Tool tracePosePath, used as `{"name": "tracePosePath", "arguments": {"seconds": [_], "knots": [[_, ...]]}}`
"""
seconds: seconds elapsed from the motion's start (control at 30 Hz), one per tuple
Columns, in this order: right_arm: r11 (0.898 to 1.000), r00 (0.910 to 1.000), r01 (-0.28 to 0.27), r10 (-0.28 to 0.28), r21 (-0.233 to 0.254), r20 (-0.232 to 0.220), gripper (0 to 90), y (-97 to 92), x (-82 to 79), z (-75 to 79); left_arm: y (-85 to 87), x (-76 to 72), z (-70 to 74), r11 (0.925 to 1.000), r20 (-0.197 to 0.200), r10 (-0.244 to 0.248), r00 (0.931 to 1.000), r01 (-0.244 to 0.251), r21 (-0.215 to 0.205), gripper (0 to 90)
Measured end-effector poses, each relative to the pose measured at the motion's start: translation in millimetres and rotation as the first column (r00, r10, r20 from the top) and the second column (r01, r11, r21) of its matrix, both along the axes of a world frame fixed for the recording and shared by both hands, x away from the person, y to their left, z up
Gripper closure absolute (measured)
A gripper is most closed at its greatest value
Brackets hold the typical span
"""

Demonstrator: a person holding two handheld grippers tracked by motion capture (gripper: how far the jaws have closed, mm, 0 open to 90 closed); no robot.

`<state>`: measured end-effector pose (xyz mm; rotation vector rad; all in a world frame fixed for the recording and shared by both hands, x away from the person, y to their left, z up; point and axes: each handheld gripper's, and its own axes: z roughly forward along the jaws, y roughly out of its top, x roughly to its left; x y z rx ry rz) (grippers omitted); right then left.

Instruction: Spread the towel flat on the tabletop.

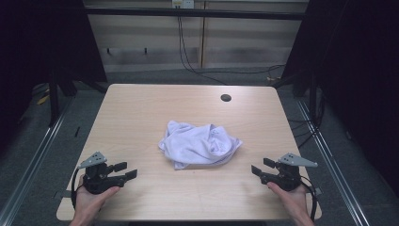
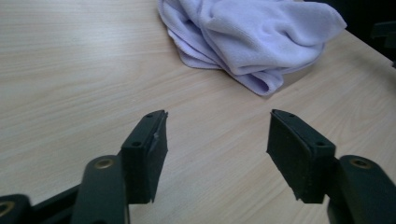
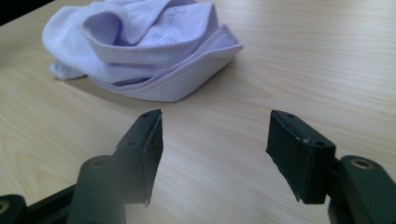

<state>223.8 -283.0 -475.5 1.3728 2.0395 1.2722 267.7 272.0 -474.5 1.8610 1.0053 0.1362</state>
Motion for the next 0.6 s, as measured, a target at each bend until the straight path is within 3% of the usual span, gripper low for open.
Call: {"name": "tracePosePath", "arguments": {"seconds": [0.1, 0.27, 0.3, 0.33, 0.4, 0.43, 0.47, 0.5, 0.53, 0.57, 0.6], "knots": [[0.999, 0.9989, -0.046, 0.046, -0.028, -0.010, 36.3, 9.4, 3.0, 0.4, -4.4, 5.0, 0.3, 0.9995, 0.002, -0.029, 0.9996, 0.029, -0.014, 45.4], [0.992, 0.9927, -0.120, 0.120, -0.042, -0.007, 40.0, 25.0, 16.8, 5.1, -20.0, 12.0, 7.5, 0.9955, 0.045, -0.091, 0.9949, 0.089, 0.033, 54.8], [0.988, 0.9889, -0.148, 0.148, -0.033, 0.005, 40.0, 31.6, 23.1, 9.0, -22.9, 11.4, 9.0, 0.9946, 0.043, -0.104, 0.9937, 0.103, 0.011, 61.2], [0.988, 0.9889, -0.148, 0.148, -0.033, 0.005, 40.0, 31.6, 23.1, 9.0, -24.7, 11.2, 9.7, 0.9937, 0.038, -0.108, 0.9934, 0.109, -0.026, 61.2], [0.984, 0.9841, -0.176, 0.176, -0.004, 0.020, 40.9, 37.8, 29.9, 13.9, -29.9, 10.7, 11.0, 0.9951, 0.069, -0.098, 0.9928, 0.098, -0.008, 63.6], [0.984, 0.9839, -0.177, 0.177, -0.006, 0.025, 40.9, 41.3, 33.3, 16.9, -31.0, 13.0, 10.6, 0.9942, 0.066, -0.100, 0.9928, 0.103, -0.032, 62.9], [0.982, 0.9812, -0.191, 0.191, -0.008, 0.025, 40.9, 44.1, 37.4, 20.1, -32.4, 16.0, 10.7, 0.9944, 0.072, -0.095, 0.9929, 0.098, -0.039, 60.9], [0.976, 0.9764, -0.216, 0.216, -0.018, 0.008, 41.4, 48.8, 47.3, 27.3, -35.2, 19.4, 12.0, 0.9949, 0.092, -0.100, 0.9908, 0.101, -0.009, 59.4], [0.976, 0.9764, -0.216, 0.216, -0.018, 0.008, 41.4, 48.8, 47.3, 27.3, -37.7, 24.0, 13.1, 0.9931, 0.103, -0.117, 0.9877, 0.117, 0.011, 59.4], [0.972, 0.9725, -0.233, 0.233, -0.013, -0.010, 41.7, 50.7, 53.3, 30.5, -39.4, 28.0, 13.8, 0.9925, 0.104, -0.122, 0.9871, 0.122, 0.004, 58.7], [0.961, 0.9598, -0.278, 0.278, 0.005, -0.038, 41.7, 52.9, 60.7, 32.5, -40.9, 30.8, 14.1, 0.9927, 0.114, -0.118, 0.9864, 0.120, -0.010, 57.4]]}}
